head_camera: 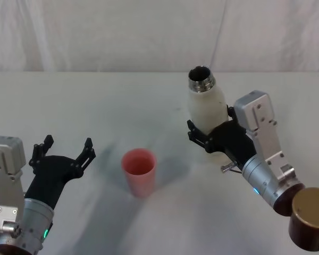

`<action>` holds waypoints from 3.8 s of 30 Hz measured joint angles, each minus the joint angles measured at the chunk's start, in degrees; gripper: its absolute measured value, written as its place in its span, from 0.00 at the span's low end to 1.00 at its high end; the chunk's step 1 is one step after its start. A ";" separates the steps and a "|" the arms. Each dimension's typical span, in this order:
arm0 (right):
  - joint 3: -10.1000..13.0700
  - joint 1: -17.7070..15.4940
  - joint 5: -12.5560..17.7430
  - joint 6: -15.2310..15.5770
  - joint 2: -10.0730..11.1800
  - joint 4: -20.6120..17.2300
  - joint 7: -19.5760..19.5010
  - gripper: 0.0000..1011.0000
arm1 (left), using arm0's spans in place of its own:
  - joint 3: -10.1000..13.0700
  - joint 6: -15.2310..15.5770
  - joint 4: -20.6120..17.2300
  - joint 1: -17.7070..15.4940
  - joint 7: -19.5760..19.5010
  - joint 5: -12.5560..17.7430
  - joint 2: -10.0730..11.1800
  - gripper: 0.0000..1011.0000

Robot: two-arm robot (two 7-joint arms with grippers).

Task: Grasp the thermos with one hand and pour water into the cup lid.

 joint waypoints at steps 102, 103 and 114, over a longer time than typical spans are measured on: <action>-1.73 8.44 15.23 -4.31 -2.64 15.00 -2.70 0.95 | 0.00 0.00 0.00 0.00 0.00 0.00 0.00 0.99; -1.73 8.44 15.23 -4.31 -2.65 15.02 -2.70 0.95 | 0.00 0.00 0.00 0.00 0.00 0.00 0.00 0.99; -1.64 8.48 15.27 -4.30 -2.71 15.34 -2.66 0.95 | 0.00 0.00 0.00 0.00 0.00 0.00 0.00 0.99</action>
